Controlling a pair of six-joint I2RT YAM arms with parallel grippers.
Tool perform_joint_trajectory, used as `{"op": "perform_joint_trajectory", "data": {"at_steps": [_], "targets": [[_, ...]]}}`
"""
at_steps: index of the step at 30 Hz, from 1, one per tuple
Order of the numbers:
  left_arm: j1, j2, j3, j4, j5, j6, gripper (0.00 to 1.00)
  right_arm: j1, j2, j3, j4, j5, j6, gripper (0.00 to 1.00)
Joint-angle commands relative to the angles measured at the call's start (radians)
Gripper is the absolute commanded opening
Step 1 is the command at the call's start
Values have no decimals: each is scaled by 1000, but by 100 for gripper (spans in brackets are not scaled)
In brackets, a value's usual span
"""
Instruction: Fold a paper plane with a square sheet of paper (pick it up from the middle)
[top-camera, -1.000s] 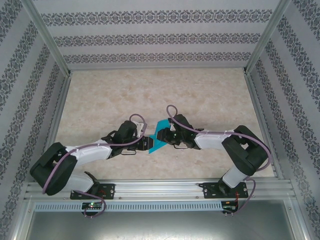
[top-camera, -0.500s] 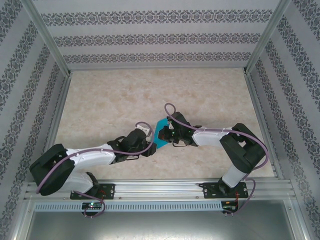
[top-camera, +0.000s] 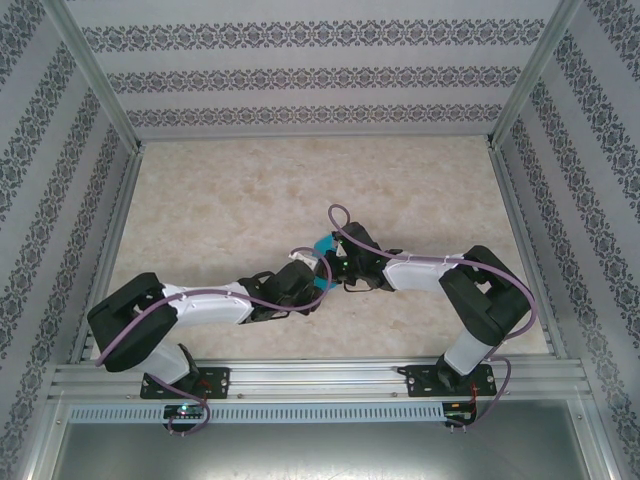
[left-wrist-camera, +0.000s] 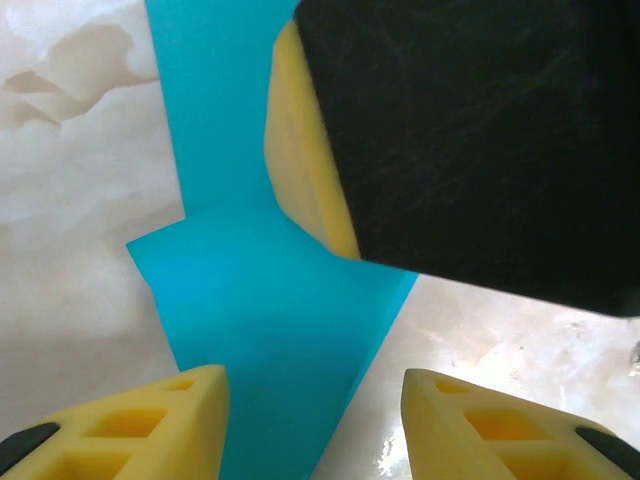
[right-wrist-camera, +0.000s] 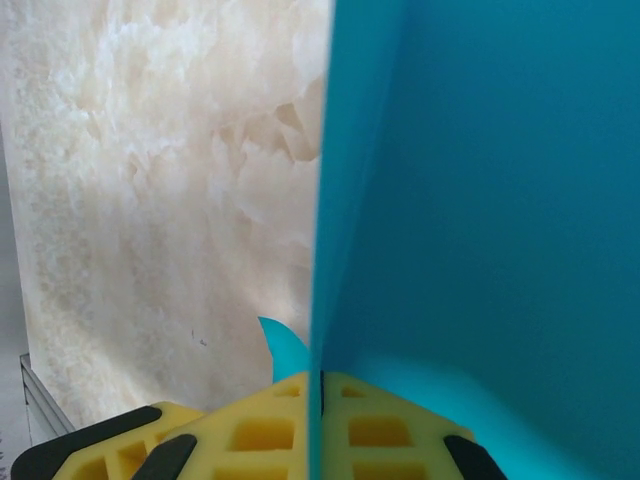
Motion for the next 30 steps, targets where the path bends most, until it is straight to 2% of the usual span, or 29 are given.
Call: {"op": "perform_joint_trajectory", "data": {"at_steps": [1,6,11,22,28,30], "targets": [[-22,21,11,-33,-65,15,49,-5,15,20,-1,-21,3,4],[-50,54,40,-58,-118,24,47,-8,18,26,1,-33,8,4],[-68,49,31,-60,-170,6,41,-9,17,30,-5,-35,10,4],[-94,45,32,-60,-199,-8,29,-11,25,36,-7,-40,10,4],[-98,37,35,-72,-213,-11,29,-11,23,37,-9,-39,10,5],[-100,25,31,-74,-217,-15,33,-11,23,37,-9,-39,11,5]]}}
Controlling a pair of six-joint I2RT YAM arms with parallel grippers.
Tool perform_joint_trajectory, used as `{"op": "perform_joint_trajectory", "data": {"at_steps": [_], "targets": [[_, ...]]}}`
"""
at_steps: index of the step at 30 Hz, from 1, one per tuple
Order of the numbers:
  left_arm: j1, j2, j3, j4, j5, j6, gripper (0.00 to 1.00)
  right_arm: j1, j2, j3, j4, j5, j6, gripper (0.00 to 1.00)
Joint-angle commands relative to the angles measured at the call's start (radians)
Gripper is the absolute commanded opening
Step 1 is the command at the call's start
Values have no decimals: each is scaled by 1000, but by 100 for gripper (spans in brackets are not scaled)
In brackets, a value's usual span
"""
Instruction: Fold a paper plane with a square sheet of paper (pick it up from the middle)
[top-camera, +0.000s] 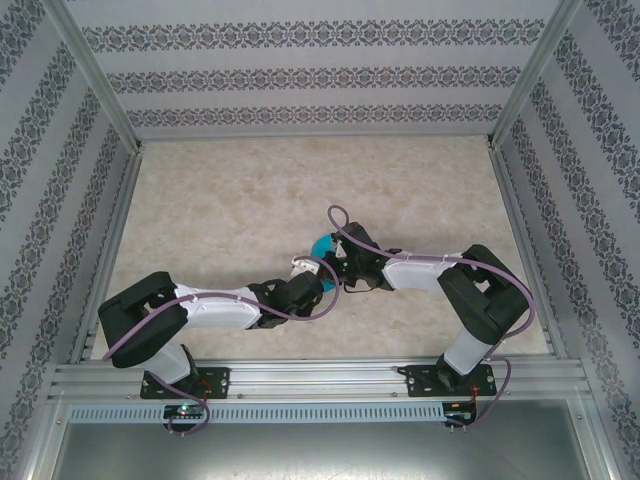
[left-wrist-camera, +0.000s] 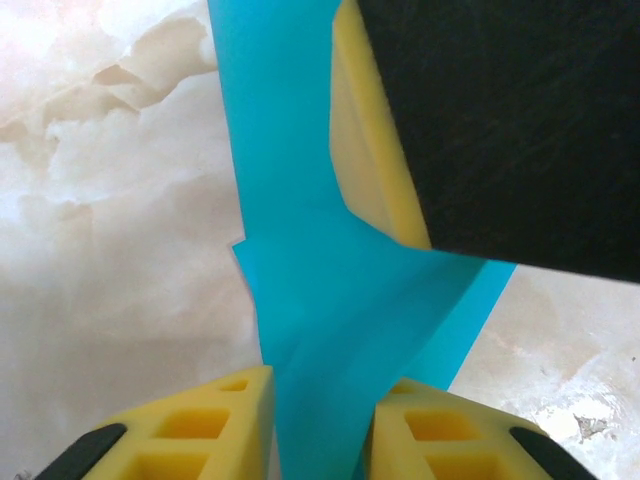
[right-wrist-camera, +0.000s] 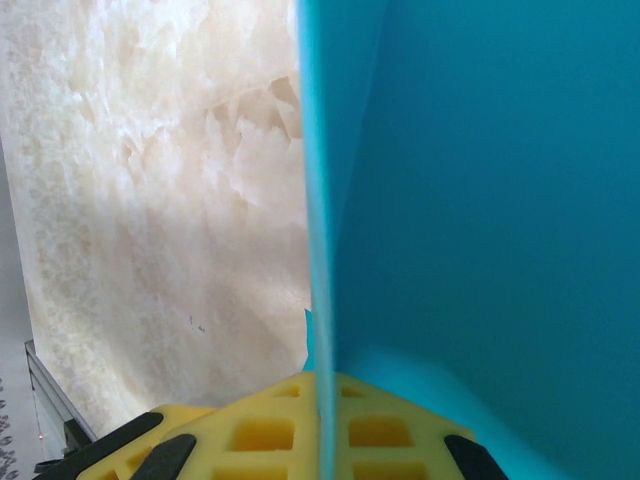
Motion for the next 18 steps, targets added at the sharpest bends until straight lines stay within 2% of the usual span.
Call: {"op": "perform_joint_trajectory", "data": {"at_steps": [1,11,18], "targets": [[-27,-27,13,-28,-20,3,35,-9,14,32,6,-9,8,5],[-37,-54,-6,-4,-1,5,38,-11,14,31,7,-9,8,5],[-37,-46,-2,-31,-34,-11,34,-10,10,31,7,-10,7,5]]}}
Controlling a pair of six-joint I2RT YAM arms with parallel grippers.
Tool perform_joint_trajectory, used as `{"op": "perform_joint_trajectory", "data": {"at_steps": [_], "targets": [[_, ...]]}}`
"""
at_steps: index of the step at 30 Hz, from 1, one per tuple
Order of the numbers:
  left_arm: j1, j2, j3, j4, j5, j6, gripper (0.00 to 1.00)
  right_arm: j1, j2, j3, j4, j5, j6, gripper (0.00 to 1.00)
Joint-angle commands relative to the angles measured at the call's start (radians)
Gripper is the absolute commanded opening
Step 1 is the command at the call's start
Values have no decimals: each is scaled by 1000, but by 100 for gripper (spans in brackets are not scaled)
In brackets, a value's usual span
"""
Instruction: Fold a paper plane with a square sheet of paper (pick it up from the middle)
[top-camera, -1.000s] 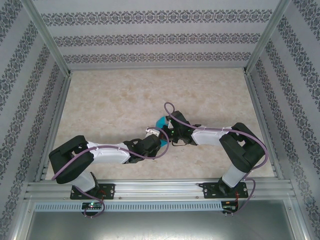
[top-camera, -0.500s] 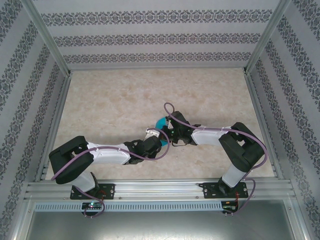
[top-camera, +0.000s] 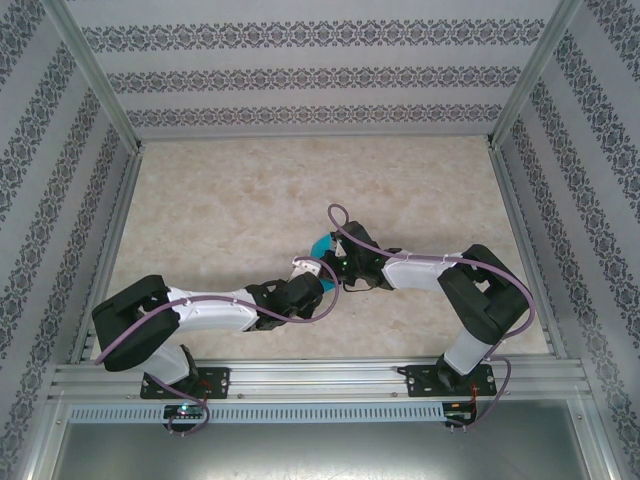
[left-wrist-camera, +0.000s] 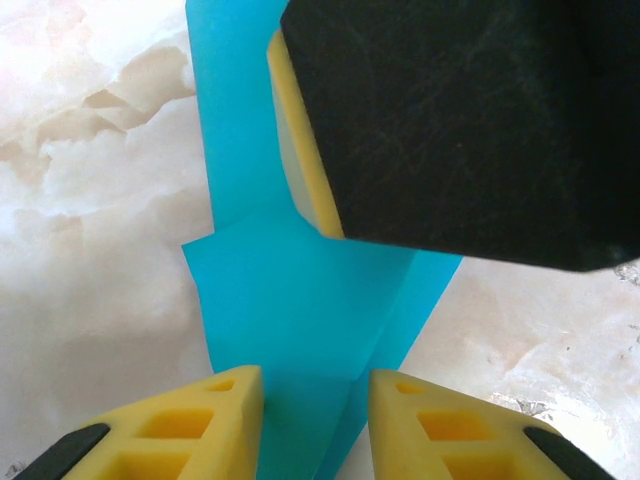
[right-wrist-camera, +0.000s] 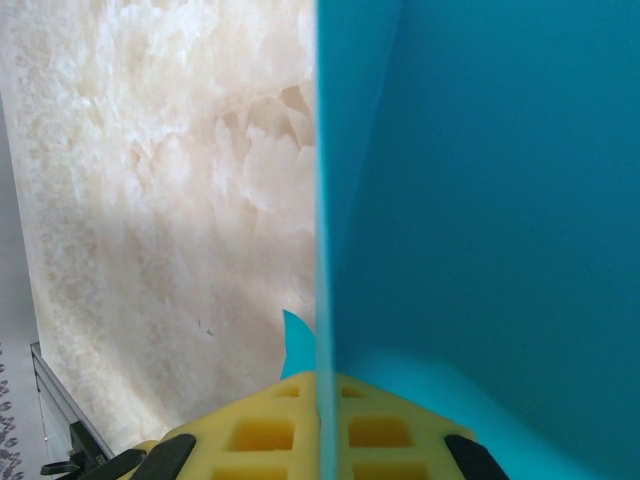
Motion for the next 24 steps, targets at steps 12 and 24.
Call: {"op": "perform_joint_trajectory", "data": {"at_steps": [12,24], "targets": [[-17,6,-6,-52,-56,-34,35,-11,2,27,6,-13,5,5],[-17,21,-5,-54,-57,-43,19,-12,-18,21,9,-11,5,9]]}}
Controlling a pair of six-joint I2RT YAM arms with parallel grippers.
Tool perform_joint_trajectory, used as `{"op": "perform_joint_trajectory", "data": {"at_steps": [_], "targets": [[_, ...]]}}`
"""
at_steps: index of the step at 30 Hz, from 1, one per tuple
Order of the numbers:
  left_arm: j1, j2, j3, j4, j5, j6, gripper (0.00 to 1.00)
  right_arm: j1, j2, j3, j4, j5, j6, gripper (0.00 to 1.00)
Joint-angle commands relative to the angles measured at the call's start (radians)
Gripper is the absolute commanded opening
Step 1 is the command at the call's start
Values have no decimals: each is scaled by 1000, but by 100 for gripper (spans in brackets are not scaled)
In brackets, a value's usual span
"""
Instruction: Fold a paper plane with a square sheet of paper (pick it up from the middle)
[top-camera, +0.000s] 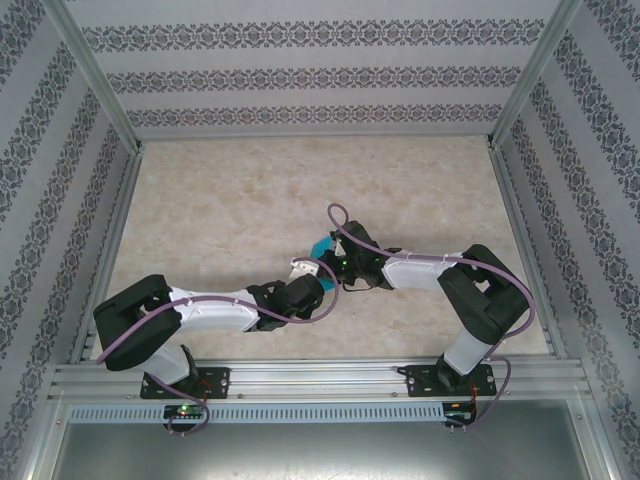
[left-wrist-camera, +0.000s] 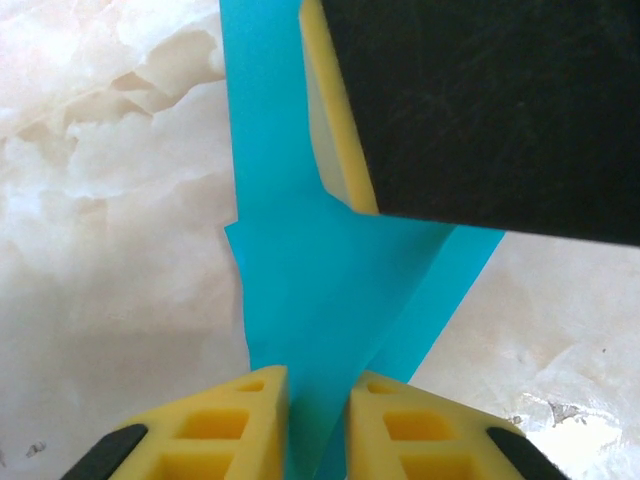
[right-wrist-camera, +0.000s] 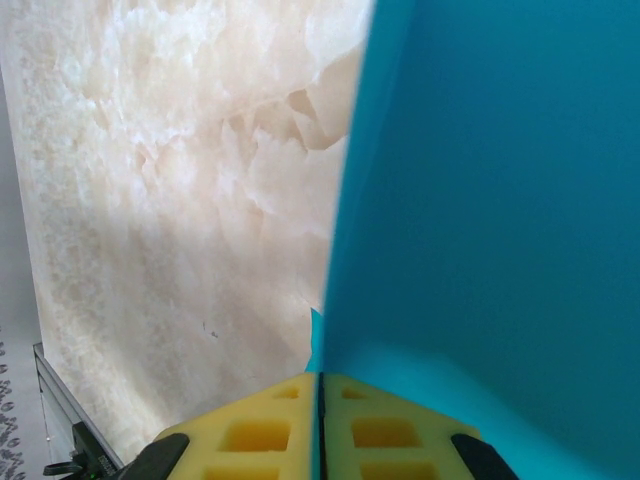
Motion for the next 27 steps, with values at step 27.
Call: {"op": "perform_joint_trajectory", "data": {"at_steps": [27], "targets": [[281,-103,-214,357,558,-95,2,-84,-377,-158,-42,41,-157,37]]}}
